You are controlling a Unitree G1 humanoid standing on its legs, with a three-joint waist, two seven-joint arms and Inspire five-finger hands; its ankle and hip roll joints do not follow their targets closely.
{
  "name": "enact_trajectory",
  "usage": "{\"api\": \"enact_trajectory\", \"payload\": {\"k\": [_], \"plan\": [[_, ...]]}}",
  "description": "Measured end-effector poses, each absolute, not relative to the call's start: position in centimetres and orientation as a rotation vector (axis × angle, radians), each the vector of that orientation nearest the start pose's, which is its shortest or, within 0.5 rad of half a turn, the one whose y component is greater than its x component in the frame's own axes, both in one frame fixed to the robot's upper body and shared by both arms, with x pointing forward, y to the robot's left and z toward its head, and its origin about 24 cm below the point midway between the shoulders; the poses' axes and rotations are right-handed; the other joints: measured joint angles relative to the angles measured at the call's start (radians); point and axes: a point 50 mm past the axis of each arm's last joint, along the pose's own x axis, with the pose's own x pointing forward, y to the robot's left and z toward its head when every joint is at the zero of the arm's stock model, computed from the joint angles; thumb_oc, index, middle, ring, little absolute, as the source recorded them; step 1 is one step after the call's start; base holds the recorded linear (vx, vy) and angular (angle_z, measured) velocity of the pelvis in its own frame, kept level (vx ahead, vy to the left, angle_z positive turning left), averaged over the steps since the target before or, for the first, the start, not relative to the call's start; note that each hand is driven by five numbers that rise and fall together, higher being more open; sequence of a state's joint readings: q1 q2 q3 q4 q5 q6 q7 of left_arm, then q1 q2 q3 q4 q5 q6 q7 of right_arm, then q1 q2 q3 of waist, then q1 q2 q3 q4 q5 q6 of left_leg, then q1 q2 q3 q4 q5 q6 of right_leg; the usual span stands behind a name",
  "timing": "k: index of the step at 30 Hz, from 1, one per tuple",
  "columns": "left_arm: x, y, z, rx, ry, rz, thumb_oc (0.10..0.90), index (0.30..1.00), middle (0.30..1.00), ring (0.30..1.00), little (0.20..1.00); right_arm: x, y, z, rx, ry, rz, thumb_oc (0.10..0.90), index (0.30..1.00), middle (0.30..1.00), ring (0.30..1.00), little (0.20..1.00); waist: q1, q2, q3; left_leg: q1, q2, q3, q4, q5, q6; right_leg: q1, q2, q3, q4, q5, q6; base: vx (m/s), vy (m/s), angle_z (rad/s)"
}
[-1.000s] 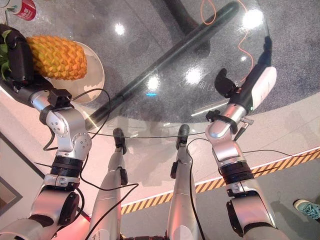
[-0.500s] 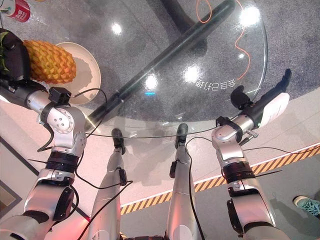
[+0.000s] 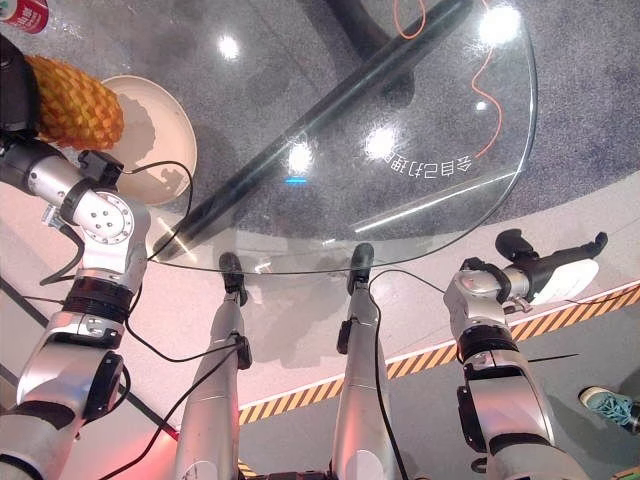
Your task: Pick up the fruit to the plate
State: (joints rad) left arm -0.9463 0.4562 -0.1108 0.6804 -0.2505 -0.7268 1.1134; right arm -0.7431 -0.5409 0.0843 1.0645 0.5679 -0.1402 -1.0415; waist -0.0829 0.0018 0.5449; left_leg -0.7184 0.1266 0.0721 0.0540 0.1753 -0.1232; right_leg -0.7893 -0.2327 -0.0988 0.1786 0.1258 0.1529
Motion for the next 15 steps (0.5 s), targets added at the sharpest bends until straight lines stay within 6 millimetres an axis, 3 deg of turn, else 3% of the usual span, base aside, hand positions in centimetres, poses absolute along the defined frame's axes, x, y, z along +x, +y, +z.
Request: {"api": "enact_trajectory", "payload": {"k": [7,15], "plan": [[34.8,22.8,25.3,-0.258,-0.972,0.854,0.1,0.3,0.3,0.3,0.2,32.0,-33.2,6.1,0.01,0.288,-1.189,0.8,0.9,0.9,0.9,0.9,0.001,0.0,0.0,-0.001,0.003,-0.002,0.0,0.001,-0.001,0.0,0.004,-0.002,0.0,0.0,-0.001,0.0,-0.011,0.0],[35.3,22.5,25.4,-0.197,-0.945,0.823,0.1,0.3,0.3,0.3,0.2,32.1,-33.0,5.2,0.015,0.341,-1.083,0.8,0.9,0.9,0.9,0.9,0.0,-0.003,-0.001,-0.001,0.006,-0.005,0.0,0.002,-0.003,0.003,0.006,-0.004,0.0,0.002,-0.002,0.0,0.0,0.0]]}}
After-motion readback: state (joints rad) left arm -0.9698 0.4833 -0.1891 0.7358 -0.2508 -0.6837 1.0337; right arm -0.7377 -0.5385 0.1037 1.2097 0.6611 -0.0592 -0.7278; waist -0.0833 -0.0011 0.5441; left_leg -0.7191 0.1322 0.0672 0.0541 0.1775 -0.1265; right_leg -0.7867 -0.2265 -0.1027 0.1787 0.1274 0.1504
